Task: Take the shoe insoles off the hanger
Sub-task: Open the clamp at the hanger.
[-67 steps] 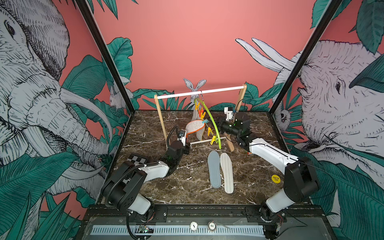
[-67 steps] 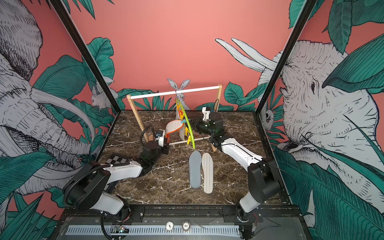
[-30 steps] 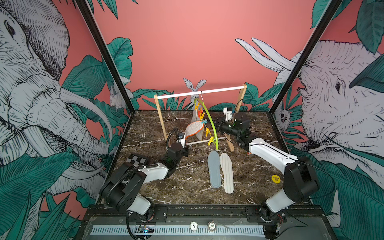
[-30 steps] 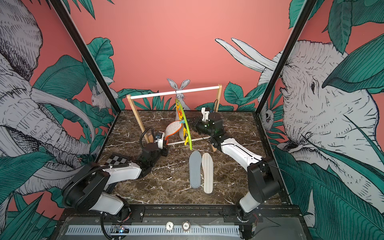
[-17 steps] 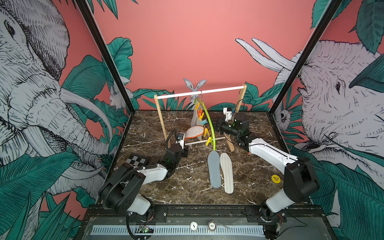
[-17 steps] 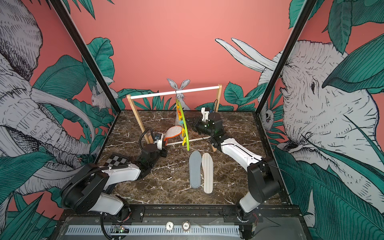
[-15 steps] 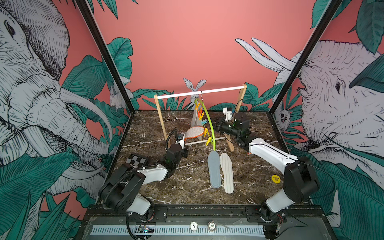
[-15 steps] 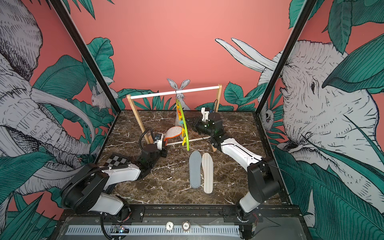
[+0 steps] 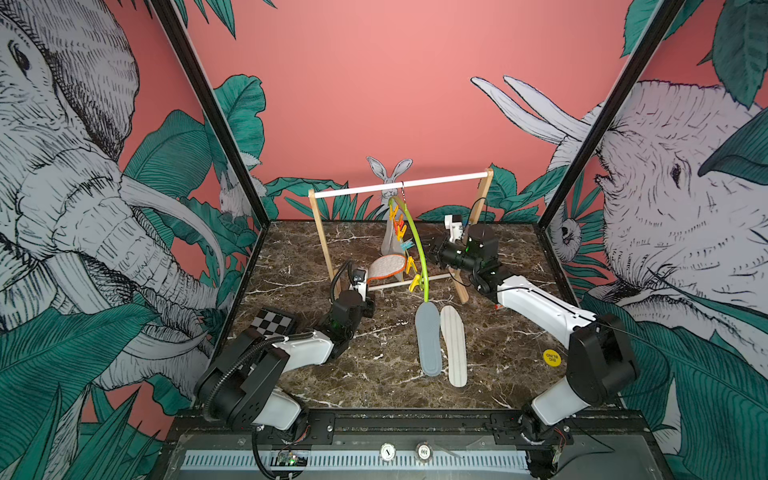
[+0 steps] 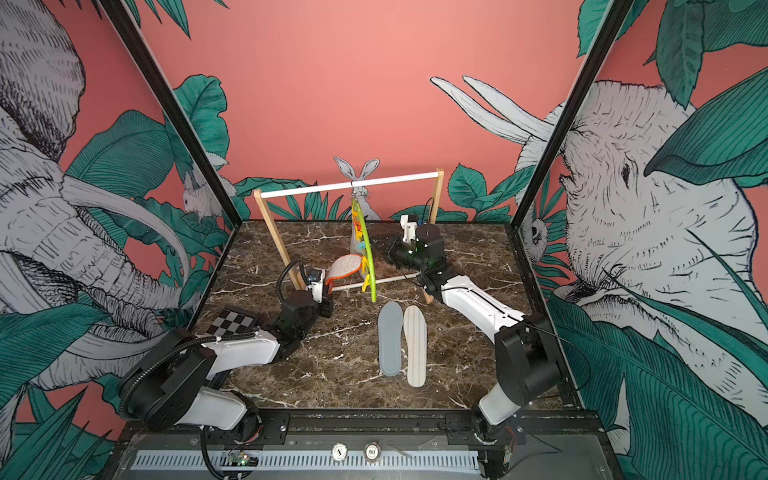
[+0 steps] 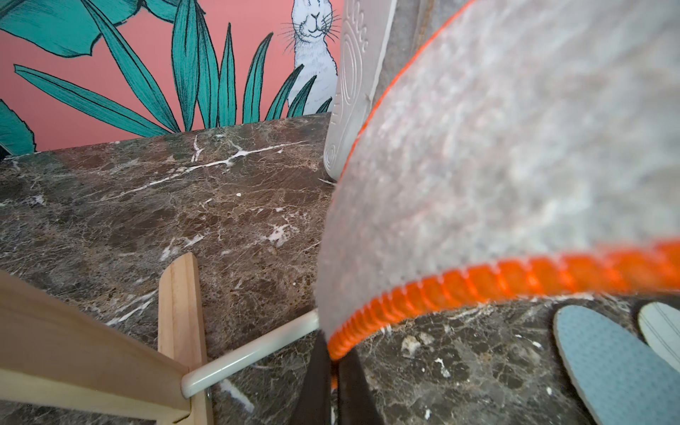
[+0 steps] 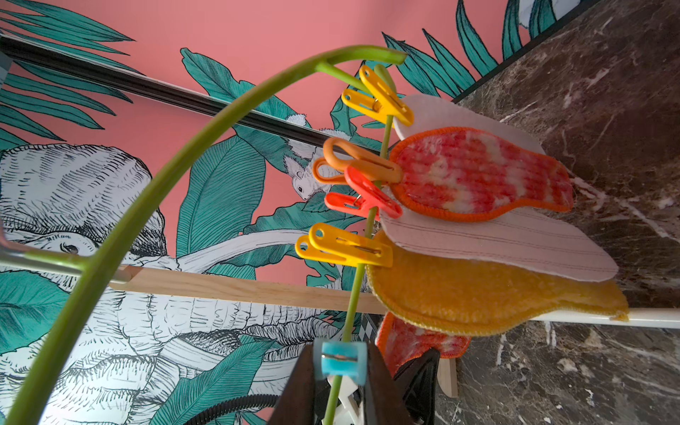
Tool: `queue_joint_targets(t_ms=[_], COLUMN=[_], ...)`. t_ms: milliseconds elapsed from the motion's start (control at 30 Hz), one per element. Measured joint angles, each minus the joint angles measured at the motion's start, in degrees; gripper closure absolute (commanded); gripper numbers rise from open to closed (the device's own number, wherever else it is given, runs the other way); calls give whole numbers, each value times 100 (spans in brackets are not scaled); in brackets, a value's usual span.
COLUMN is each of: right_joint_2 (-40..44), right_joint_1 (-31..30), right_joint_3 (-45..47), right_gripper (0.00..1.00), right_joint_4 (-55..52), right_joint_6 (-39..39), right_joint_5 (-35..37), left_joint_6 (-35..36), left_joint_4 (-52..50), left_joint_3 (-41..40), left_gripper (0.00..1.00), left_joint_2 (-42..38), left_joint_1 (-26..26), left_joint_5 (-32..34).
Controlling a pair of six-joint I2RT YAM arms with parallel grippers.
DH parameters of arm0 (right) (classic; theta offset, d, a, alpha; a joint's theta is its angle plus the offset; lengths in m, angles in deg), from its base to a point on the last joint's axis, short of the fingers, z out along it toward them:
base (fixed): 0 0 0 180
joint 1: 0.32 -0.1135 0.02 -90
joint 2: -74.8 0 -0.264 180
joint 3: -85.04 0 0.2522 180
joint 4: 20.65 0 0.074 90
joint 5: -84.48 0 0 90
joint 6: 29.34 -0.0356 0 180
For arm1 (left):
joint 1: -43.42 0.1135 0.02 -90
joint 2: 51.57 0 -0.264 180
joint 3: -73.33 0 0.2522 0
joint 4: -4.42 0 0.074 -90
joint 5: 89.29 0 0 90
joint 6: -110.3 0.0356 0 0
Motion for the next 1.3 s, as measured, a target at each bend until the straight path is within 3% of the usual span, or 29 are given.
queue_joint_targets(t_ms=[467, 1033, 1300], right_joint_2=[0, 4, 101], right_joint_1=[-46, -44, 81], right_joint_3=[-52, -50, 50], right_gripper=[70, 30, 21], right_joint_4=[-179, -256, -321], right_joint_6=[177, 334, 442], right_joint_5=[-24, 28, 133], left_joint_6=[0, 2, 0], left_joint_4=[-2, -35, -122], left_joint_3=[-50, -155, -223], left_gripper=[100, 100, 100], left_joint_2=[-42, -162, -407], left_joint_1=[0, 0, 0], left_joint_5=[13, 11, -61])
